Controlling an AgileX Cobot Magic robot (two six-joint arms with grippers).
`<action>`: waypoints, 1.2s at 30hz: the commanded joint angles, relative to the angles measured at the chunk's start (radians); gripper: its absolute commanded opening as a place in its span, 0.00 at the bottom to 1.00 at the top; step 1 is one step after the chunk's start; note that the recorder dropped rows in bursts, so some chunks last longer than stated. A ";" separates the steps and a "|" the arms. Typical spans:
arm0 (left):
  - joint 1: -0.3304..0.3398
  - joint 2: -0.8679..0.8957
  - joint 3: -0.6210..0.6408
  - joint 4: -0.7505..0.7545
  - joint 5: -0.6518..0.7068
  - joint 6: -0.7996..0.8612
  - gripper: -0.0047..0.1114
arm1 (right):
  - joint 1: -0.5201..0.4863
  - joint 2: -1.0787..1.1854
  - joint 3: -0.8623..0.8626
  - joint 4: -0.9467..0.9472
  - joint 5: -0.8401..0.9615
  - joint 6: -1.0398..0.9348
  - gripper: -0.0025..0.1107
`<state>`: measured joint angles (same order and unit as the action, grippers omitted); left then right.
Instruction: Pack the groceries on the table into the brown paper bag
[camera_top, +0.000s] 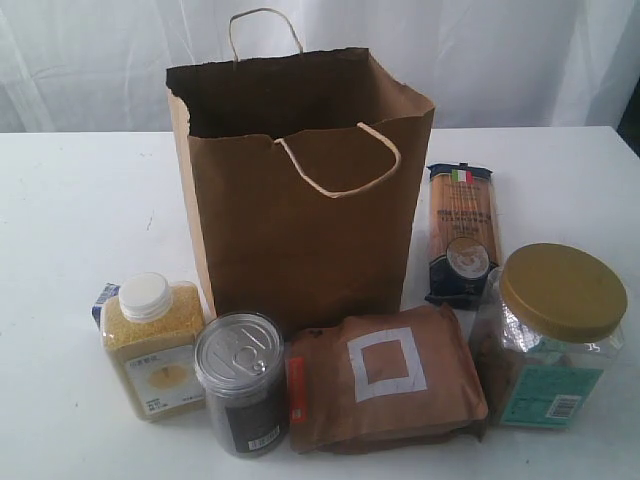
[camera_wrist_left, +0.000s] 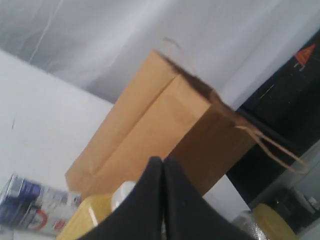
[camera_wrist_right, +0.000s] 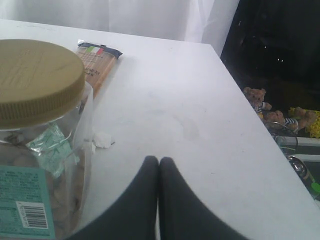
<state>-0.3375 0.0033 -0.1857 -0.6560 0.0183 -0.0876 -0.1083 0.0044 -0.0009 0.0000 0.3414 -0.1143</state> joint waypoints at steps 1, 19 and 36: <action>-0.007 0.067 -0.220 0.165 0.094 0.034 0.04 | -0.002 -0.004 0.001 0.000 -0.005 -0.003 0.02; -0.007 0.811 -0.600 0.251 0.496 0.527 0.65 | -0.002 -0.004 0.001 0.000 -0.005 -0.003 0.02; -0.011 1.089 -0.643 0.235 0.535 0.798 0.65 | -0.002 -0.004 0.001 0.000 -0.005 -0.003 0.02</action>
<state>-0.3375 1.0697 -0.8227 -0.3987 0.5334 0.6484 -0.1083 0.0044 -0.0009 0.0000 0.3414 -0.1143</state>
